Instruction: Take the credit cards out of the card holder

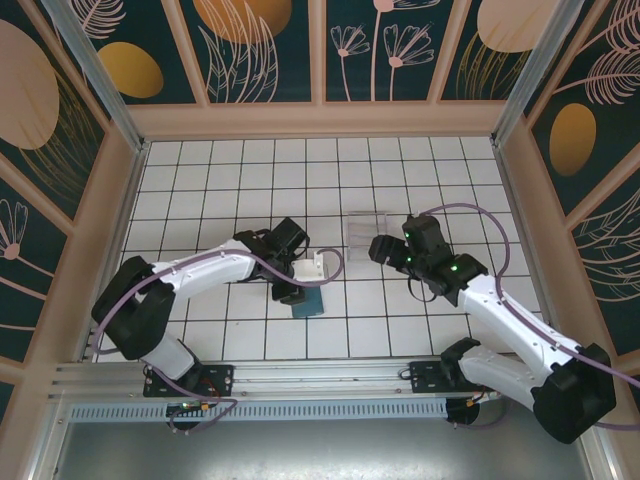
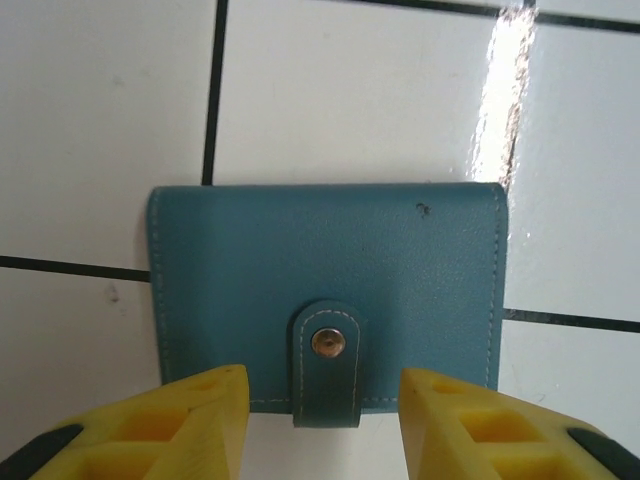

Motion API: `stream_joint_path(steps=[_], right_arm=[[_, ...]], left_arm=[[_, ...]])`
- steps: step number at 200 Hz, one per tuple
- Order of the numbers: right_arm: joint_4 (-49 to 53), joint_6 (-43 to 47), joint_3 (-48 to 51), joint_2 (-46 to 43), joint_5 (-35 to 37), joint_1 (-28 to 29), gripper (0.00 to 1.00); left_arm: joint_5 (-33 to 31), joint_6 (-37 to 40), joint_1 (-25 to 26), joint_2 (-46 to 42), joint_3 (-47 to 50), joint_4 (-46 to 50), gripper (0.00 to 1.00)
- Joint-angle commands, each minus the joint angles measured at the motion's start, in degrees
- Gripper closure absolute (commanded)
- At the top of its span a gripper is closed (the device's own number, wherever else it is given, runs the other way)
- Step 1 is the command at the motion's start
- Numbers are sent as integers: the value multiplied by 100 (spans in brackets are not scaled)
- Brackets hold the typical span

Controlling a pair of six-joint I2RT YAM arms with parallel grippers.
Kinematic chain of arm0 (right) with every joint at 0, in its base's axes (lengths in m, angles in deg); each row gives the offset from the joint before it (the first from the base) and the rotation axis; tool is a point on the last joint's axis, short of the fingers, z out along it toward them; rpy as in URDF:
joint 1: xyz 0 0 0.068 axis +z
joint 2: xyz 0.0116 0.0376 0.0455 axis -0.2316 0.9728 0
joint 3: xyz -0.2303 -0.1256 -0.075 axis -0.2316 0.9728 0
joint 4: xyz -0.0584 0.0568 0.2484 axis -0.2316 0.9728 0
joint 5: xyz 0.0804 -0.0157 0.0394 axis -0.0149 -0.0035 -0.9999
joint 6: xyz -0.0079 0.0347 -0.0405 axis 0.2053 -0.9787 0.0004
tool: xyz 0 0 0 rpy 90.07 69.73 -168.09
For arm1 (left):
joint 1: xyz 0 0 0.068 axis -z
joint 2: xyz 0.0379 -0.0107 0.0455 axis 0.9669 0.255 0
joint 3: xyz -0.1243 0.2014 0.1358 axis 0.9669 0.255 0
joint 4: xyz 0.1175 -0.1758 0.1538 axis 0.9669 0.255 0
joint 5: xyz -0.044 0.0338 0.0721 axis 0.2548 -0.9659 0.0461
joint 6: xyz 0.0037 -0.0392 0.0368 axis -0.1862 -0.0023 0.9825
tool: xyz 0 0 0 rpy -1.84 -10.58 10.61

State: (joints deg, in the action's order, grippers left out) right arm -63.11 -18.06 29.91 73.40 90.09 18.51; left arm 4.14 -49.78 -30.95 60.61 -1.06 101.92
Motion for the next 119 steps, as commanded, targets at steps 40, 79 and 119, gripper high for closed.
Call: stream_joint_path(steps=[40,79,119], right_arm=[[13,19,180,-73,-53,-26,16],[-6,27,182,-74,-49,-22,16],[-6,36,203,-99,-53,-21,16]], left_arm=[[-73,-110,2,496,-305,162,56],[-31,-110,2,805,-522,258,55],[66,-118,-5,1073,-591,417,57]])
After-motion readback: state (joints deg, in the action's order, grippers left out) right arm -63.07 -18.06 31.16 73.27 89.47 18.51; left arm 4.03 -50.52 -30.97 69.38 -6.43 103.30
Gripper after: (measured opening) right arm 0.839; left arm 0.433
